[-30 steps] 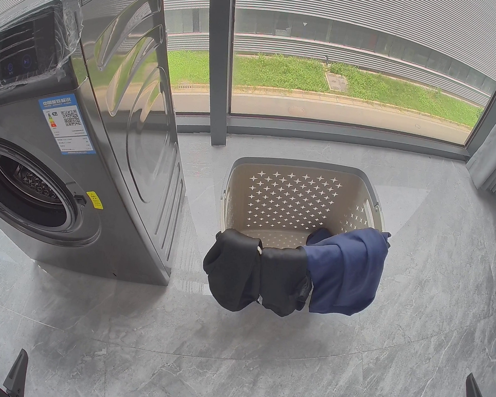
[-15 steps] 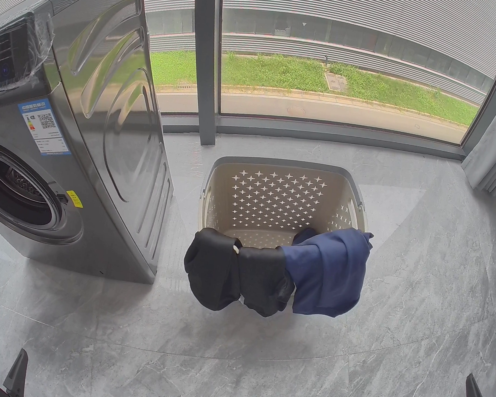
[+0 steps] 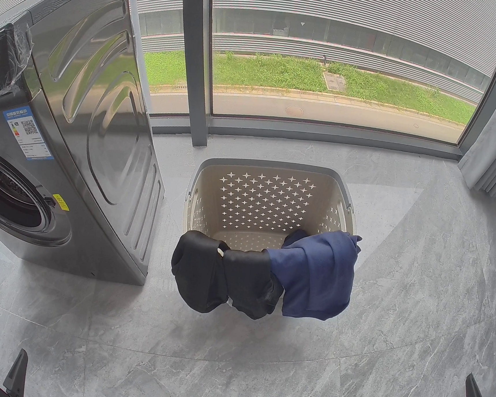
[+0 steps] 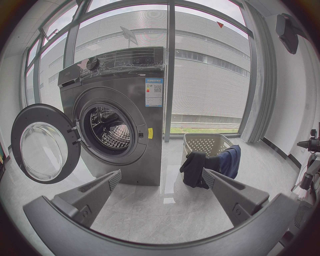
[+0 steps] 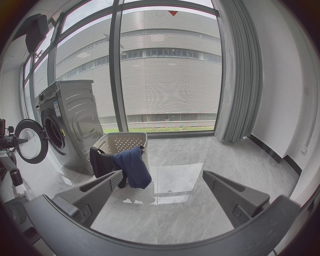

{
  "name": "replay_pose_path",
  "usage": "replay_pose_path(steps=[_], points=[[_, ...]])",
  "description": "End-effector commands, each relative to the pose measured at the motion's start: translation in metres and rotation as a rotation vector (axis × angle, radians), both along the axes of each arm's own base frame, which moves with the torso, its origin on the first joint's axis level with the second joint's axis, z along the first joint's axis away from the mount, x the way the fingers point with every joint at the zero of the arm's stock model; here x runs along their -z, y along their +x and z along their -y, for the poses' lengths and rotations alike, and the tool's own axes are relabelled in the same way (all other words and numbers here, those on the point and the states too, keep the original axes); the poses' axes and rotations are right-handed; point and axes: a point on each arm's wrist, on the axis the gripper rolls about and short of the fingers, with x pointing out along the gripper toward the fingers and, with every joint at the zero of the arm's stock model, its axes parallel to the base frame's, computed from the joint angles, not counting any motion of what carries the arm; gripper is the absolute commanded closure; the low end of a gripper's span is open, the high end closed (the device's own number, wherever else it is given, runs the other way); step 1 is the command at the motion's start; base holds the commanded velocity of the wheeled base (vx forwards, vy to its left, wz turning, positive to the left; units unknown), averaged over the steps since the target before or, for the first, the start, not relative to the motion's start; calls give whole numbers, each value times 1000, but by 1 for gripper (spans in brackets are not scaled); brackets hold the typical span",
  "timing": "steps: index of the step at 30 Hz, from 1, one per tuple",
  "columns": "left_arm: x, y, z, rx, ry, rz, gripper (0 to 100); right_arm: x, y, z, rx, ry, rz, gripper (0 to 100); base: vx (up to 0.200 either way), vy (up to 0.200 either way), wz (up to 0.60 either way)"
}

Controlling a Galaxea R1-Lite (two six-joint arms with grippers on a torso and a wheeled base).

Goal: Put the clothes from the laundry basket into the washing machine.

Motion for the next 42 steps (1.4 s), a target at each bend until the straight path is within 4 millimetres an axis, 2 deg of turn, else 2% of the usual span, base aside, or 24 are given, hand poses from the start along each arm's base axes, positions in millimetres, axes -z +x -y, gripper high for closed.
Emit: replay_pose_path(steps=[1, 5, 20, 32, 42], points=[[4, 0, 0, 0, 0, -3, 0, 5, 1, 0, -1, 0, -10, 0, 0, -200, 0], [4, 0, 0, 0, 0, -3, 0, 5, 1, 0, 1, 0, -10, 0, 0, -200, 0], [4, 0, 0, 0, 3, -3, 0, 5, 1, 0, -1, 0, -10, 0, 0, 0, 0], [4, 0, 0, 0, 1, -3, 0, 5, 1, 0, -1, -2, -12, 0, 200, 0, 0], [4, 0, 0, 0, 1, -3, 0, 5, 1, 0, 2, 0, -12, 0, 0, 0, 0]])
